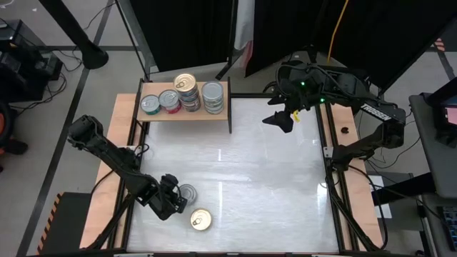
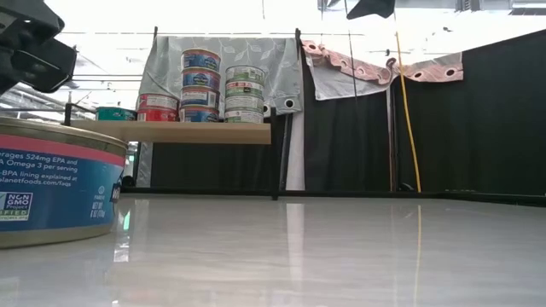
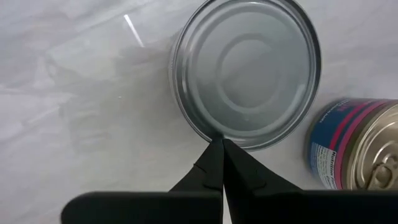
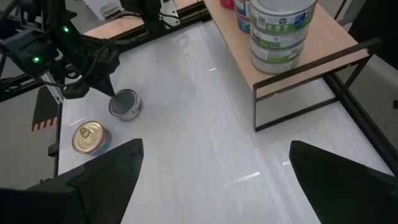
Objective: Stack canned seafood by type on shelf
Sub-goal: Stack the green white tuna can on top of the green white tuna cans on the shelf
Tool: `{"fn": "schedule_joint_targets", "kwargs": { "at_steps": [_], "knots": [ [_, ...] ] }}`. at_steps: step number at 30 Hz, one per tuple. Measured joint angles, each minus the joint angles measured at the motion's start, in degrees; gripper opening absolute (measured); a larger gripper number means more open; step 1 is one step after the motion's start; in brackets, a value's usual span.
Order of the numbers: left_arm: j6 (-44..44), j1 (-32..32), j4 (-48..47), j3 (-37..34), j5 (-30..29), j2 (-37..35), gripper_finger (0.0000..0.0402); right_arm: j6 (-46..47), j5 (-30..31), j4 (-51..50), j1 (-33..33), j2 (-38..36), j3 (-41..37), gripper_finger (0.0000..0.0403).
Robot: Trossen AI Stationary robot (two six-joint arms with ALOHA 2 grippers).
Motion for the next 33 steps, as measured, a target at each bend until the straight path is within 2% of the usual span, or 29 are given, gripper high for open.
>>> {"fn": "schedule_joint_targets", "kwargs": {
  "at_steps": [7,13,20,23,25,27,30,33],
  "knots": [
    [-2.75,-3.55,-0.4,-1.12,1.35,1.48,0.0,-0.01,0.04,0.61,-0.04,0.0,0.0,0.0396],
    [-8.54,-8.12,0.96,-0.91,3.17,2.52,0.0,0.02,0.07,0.8,-0.04,0.0,0.0,0.0396],
    [-10.78,-13.23,1.21,4.29,5.54,1.03,0.0,-0.07,0.35,1.05,-0.04,0.0,0.0,0.0396],
    [-4.91,-13.29,1.41,9.04,2.43,-2.25,0.0,-0.6,0.35,1.25,-0.04,0.0,0.0,0.0396],
    [0.16,-12.43,-1.92,12.22,-1.39,-4.8,0.0003,-1.11,0.34,2.29,-0.04,0.0,0.0,0.0396],
    [5.29,-10.68,-6.15,15.43,-2.12,-7.28,0.0019,-1.45,0.23,3.31,-0.04,0.0,0.0,0.0396],
    [15.25,-6.96,-14.92,18.98,1.12,-10.77,0.0071,-1.42,-0.07,5.5,-0.04,0.0,0.0,0.0396],
    [27.69,-3.04,-23.01,20.59,2.13,-14.08,0.0144,-0.58,-0.07,5.86,-0.03,0.0,0.0,0.0396]
  ]
}}
